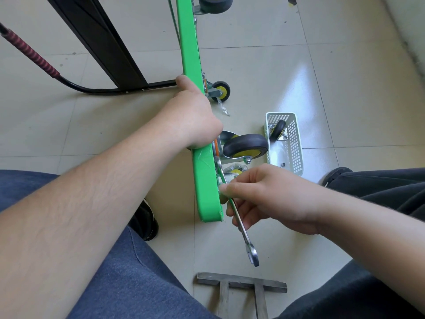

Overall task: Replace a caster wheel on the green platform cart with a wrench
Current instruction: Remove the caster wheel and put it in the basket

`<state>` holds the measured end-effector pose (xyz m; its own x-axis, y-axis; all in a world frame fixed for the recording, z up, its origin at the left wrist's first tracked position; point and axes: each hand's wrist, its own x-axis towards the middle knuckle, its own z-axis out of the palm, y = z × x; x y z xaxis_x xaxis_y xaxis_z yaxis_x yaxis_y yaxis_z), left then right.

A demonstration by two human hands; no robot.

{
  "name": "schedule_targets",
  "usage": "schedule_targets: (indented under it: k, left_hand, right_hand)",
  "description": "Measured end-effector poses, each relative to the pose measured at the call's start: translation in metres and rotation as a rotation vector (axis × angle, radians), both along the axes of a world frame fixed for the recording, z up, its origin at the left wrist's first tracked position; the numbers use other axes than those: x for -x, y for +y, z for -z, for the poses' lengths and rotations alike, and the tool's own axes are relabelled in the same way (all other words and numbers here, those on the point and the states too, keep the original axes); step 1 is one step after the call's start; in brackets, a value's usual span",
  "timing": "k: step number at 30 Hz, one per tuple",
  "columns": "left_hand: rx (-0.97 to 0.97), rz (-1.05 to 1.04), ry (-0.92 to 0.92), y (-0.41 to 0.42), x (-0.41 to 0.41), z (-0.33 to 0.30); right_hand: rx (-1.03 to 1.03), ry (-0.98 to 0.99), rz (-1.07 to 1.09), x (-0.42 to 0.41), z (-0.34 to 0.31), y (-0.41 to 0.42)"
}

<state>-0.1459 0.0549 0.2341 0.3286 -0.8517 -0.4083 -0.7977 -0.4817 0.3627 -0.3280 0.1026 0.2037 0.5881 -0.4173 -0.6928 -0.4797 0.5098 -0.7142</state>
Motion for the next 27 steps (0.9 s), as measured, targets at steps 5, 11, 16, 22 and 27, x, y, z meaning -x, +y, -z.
schedule_targets:
  k: [5,11,16,22,27]
  left_hand:
    - [-0.015,0.017,-0.022,0.0,0.0,0.0]
    - [-0.025,0.008,-0.003,0.001,0.0,0.001]
    - [-0.005,0.004,-0.01,0.0,-0.002,0.002]
    - [-0.003,0.002,0.014,0.003,-0.002,0.0]
    - [-0.013,0.007,0.001,0.002,-0.001,-0.002]
  right_hand:
    - [0.025,-0.005,-0.008,-0.004,0.011,0.001]
    - [0.175,0.046,-0.019,-0.004,0.03,0.004]
    - [0.278,0.083,-0.026,-0.005,0.044,0.001]
    - [0.369,0.086,-0.043,-0.006,0.05,-0.002]
    - [0.354,0.108,-0.063,-0.004,0.051,0.0]
